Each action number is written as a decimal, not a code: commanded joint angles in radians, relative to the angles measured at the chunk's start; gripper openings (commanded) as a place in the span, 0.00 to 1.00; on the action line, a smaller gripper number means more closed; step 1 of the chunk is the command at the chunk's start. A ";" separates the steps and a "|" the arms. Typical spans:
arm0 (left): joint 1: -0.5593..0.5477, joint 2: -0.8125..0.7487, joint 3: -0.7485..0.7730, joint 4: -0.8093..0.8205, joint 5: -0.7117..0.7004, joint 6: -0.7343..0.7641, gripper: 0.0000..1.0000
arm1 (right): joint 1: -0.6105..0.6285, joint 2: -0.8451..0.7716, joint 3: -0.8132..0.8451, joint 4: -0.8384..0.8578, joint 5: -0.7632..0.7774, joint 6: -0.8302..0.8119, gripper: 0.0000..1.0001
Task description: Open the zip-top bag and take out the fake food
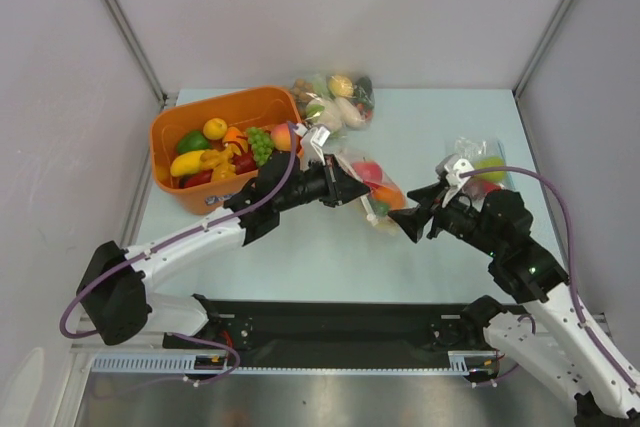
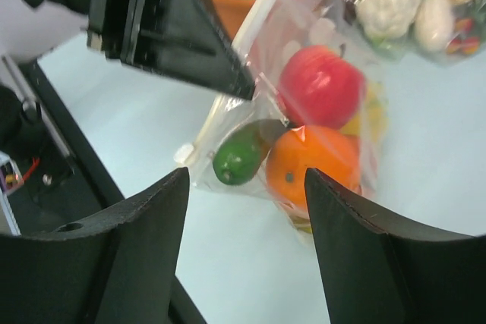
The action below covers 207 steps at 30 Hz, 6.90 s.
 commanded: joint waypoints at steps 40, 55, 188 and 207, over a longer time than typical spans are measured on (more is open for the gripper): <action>0.056 -0.049 0.049 0.058 0.340 -0.141 0.00 | 0.436 0.065 -0.108 0.223 0.442 -0.165 0.57; 0.058 -0.104 0.051 -0.045 0.263 0.132 0.62 | 0.436 0.035 -0.119 0.211 0.366 -0.144 0.00; -0.176 -0.091 0.187 -0.370 0.195 1.054 0.00 | 0.154 0.178 0.001 0.015 -0.171 -0.102 0.00; -0.176 -0.155 0.152 -0.436 0.103 1.054 0.01 | 0.148 0.120 0.004 0.021 0.072 -0.089 0.00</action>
